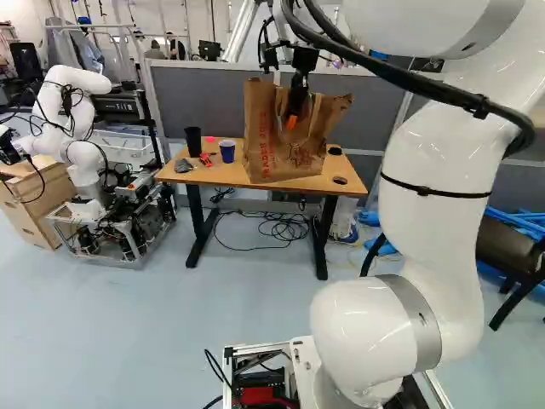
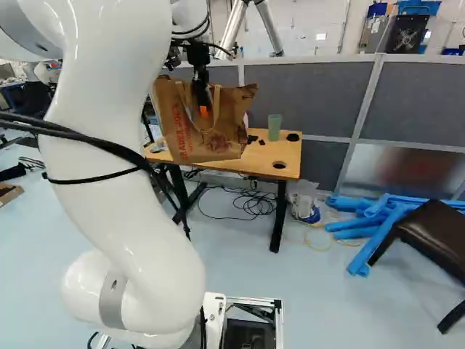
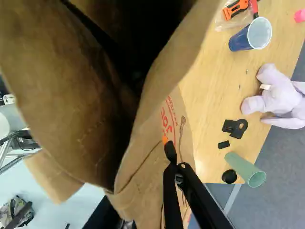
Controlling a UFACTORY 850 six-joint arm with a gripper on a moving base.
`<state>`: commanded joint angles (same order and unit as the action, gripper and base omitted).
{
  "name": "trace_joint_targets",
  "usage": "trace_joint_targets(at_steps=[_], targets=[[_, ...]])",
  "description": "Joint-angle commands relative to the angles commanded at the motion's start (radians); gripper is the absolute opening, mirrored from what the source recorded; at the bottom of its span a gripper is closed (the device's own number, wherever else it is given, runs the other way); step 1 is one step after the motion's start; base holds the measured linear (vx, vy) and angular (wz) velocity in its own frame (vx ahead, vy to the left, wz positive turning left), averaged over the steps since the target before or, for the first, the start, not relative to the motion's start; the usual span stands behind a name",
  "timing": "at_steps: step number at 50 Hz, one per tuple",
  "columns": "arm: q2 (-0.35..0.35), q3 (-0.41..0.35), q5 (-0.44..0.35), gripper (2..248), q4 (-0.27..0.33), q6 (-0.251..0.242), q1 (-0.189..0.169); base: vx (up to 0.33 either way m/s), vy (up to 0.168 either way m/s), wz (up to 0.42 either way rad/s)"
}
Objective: Pick up the bag on the ground and place it on the table
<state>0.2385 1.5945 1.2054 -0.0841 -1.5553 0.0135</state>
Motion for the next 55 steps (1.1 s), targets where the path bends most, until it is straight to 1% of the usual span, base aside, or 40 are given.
trace_joint_targets(at_steps=[20, 55], targets=[[0.000, 0.000, 0.000, 18, 0.000, 0.000, 0.000, 0.010, 0.000, -0.001], [0.000, 0.000, 0.000, 18, 0.000, 0.000, 0.000, 0.096, 0.002, -0.006]])
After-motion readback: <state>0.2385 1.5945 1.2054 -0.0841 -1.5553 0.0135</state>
